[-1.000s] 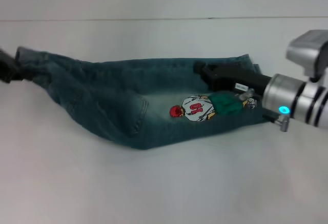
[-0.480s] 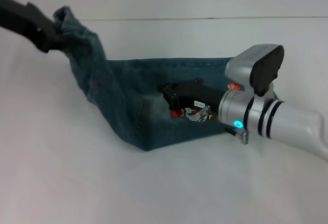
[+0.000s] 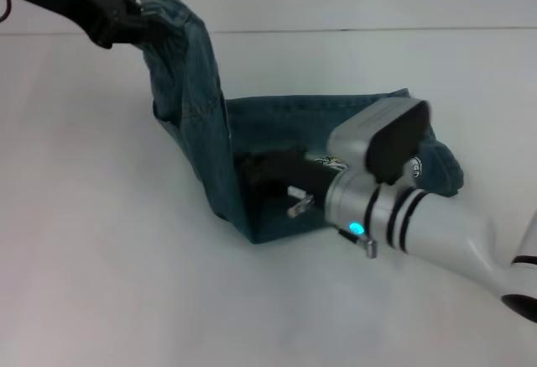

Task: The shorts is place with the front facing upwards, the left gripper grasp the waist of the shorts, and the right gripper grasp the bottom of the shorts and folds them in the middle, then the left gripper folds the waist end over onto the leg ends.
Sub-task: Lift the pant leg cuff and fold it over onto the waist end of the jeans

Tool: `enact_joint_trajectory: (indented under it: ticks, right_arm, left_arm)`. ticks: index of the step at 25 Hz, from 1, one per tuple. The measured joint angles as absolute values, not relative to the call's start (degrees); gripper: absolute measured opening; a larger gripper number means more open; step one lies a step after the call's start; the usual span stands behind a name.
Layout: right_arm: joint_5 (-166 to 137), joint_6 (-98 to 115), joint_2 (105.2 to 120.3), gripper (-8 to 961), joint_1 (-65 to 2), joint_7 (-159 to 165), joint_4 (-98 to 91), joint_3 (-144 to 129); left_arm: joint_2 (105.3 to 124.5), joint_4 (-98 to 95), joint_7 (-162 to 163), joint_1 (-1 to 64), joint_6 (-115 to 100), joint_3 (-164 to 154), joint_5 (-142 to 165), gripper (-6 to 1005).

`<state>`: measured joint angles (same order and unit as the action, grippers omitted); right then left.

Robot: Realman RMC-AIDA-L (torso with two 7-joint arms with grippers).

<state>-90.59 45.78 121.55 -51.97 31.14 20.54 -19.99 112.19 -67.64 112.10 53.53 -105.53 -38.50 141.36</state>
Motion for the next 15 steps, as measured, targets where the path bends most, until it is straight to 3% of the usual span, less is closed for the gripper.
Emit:
enact_joint_trajectory:
  ticks: [15]
  right_arm:
    - [-131.9, 31.6, 121.55, -1, -55.0, 35.0, 28.7, 5.1]
  left_arm:
    - [113.12, -69.0, 112.4, 54.7, -106.0, -38.5, 140.5, 61]
